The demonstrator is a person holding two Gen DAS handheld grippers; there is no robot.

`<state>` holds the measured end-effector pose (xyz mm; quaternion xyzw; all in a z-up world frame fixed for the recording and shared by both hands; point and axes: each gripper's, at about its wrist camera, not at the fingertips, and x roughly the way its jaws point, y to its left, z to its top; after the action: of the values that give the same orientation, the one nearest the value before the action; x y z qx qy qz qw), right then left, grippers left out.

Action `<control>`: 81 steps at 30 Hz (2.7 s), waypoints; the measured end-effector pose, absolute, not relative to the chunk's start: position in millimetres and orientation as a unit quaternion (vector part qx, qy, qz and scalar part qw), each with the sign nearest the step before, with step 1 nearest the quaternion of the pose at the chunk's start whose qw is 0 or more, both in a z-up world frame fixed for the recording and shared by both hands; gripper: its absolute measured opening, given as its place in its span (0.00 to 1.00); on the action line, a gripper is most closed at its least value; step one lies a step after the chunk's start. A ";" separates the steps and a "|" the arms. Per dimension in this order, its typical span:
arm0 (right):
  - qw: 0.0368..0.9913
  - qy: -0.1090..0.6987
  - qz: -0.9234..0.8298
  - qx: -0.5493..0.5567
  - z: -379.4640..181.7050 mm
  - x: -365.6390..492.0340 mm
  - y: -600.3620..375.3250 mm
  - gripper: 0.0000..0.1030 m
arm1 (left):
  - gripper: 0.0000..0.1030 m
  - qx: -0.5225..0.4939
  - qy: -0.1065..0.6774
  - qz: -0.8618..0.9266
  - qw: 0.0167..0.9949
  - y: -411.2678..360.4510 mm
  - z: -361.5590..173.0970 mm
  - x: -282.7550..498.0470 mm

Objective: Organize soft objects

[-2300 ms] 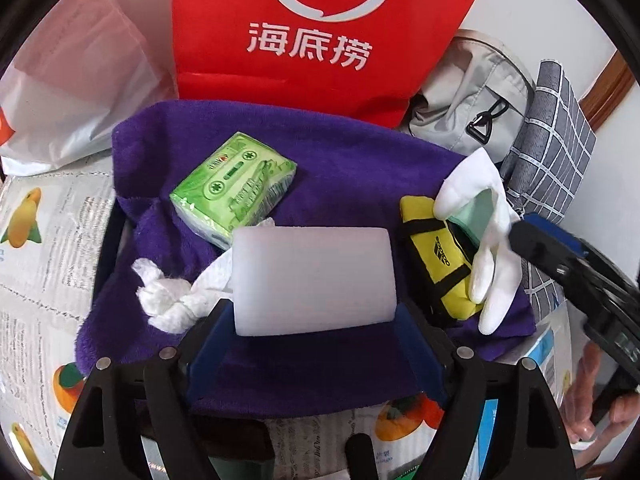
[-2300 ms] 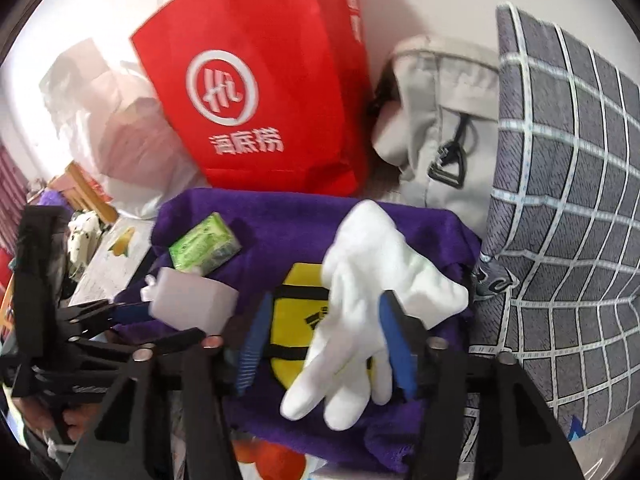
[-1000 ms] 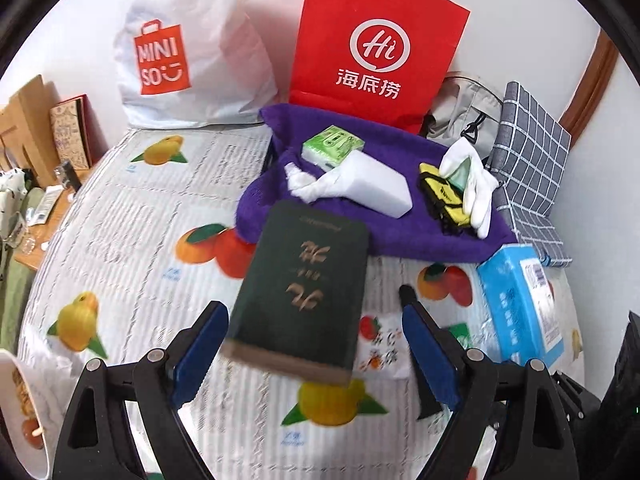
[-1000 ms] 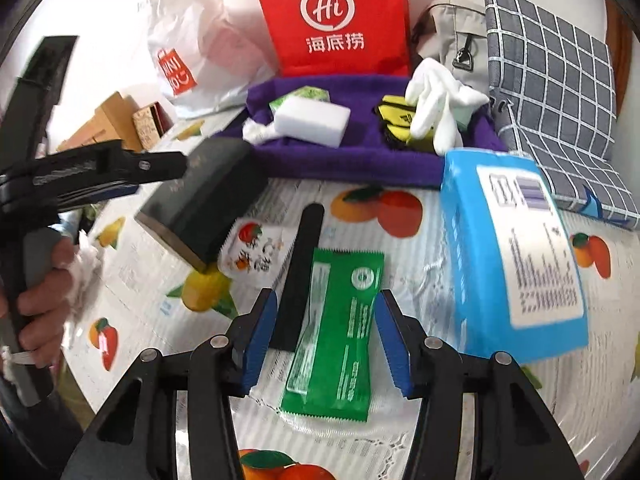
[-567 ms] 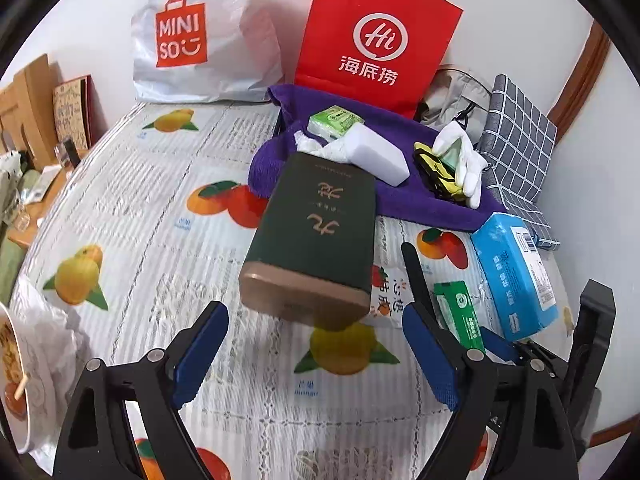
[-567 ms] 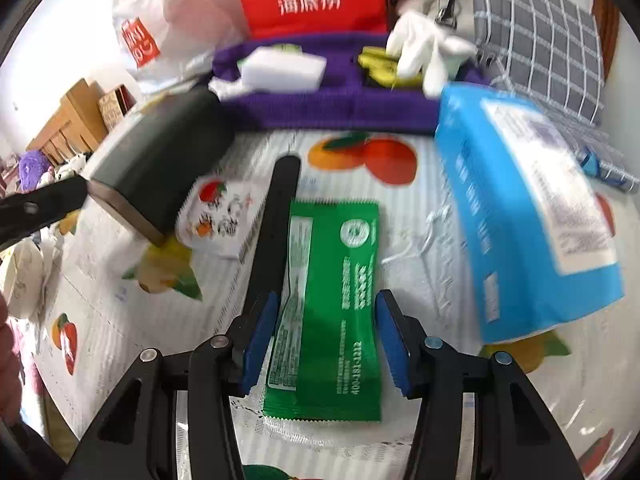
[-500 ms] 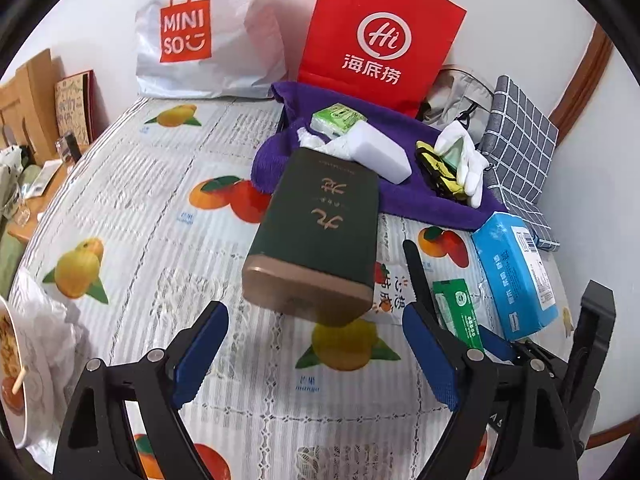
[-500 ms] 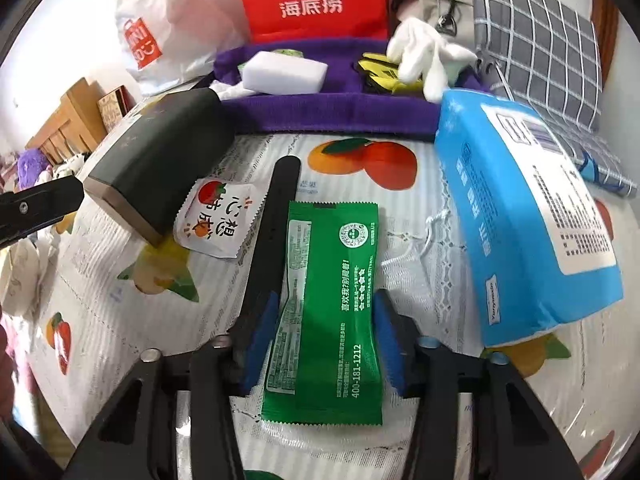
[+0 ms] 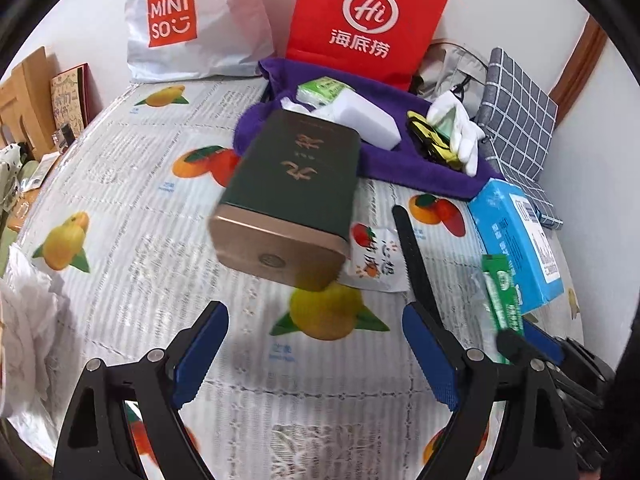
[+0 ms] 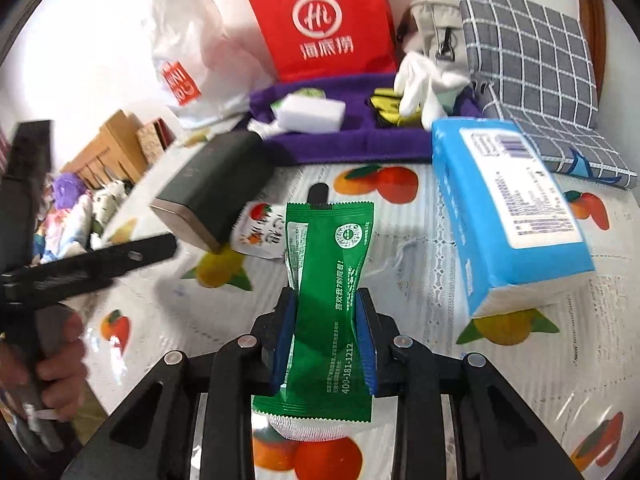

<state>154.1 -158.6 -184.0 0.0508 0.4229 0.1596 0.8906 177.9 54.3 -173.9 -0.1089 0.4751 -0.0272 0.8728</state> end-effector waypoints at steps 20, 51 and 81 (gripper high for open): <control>0.885 0.429 0.168 0.064 -210.1 117.6 -223.1 0.30 | 0.74 0.032 0.475 -0.032 0.879 -42.3 -198.7 210.2; 0.878 0.429 0.188 0.095 -224.8 120.4 -231.5 0.31 | 0.02 -0.033 0.490 -0.071 0.868 -29.7 -209.4 210.4; 0.911 0.381 0.129 0.089 -180.9 71.4 -255.9 0.30 | 0.57 -0.081 0.488 -0.041 0.868 38.7 -202.9 136.8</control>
<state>71.4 -255.9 -180.9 0.0892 0.3812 0.1288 0.9111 136.8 38.7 -202.9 -0.0806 0.4877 -0.0412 0.8683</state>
